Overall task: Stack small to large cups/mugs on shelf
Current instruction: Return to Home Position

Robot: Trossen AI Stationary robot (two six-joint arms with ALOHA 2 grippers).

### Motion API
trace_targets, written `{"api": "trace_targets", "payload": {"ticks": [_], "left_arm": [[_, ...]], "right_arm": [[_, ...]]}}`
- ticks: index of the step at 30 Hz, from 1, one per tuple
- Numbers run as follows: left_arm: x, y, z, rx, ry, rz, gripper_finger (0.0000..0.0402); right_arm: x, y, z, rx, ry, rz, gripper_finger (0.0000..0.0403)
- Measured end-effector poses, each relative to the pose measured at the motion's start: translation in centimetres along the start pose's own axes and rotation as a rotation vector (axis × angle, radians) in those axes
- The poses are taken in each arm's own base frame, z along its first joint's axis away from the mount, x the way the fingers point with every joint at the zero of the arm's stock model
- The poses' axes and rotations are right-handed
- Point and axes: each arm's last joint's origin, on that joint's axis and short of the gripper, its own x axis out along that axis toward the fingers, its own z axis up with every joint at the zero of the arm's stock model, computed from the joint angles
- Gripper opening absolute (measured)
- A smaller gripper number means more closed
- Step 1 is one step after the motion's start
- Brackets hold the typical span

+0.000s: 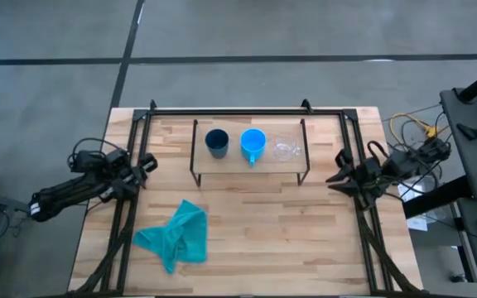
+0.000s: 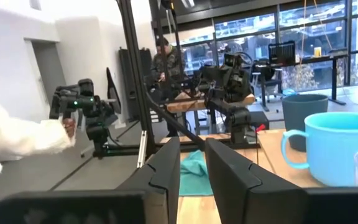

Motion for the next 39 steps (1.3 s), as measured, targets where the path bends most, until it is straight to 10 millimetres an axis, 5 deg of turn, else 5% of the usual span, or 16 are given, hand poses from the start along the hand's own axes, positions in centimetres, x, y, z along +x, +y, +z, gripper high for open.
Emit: {"api": "trace_targets", "payload": {"ticks": [8, 30, 39], "left_arm": [[-0.6, 1.2, -2.0, -0.046, 0.001, 0.042, 0.0105], [-0.6, 0.9, -1.9, 0.077, 0.009, -0.001, 0.0105], [-0.6, 1.2, -2.1, 0.119, 0.019, 0.008, 0.0105]], "right_arm": [[-0.3, -0.4, -2.2, 0.027, -0.028, -0.007, 0.0069], [-0.1, -1.1, -7.6, 0.117, -0.063, -0.063, 0.0071], [-0.1, -1.1, -7.5, 0.117, -0.068, -0.065, 0.008]]}}
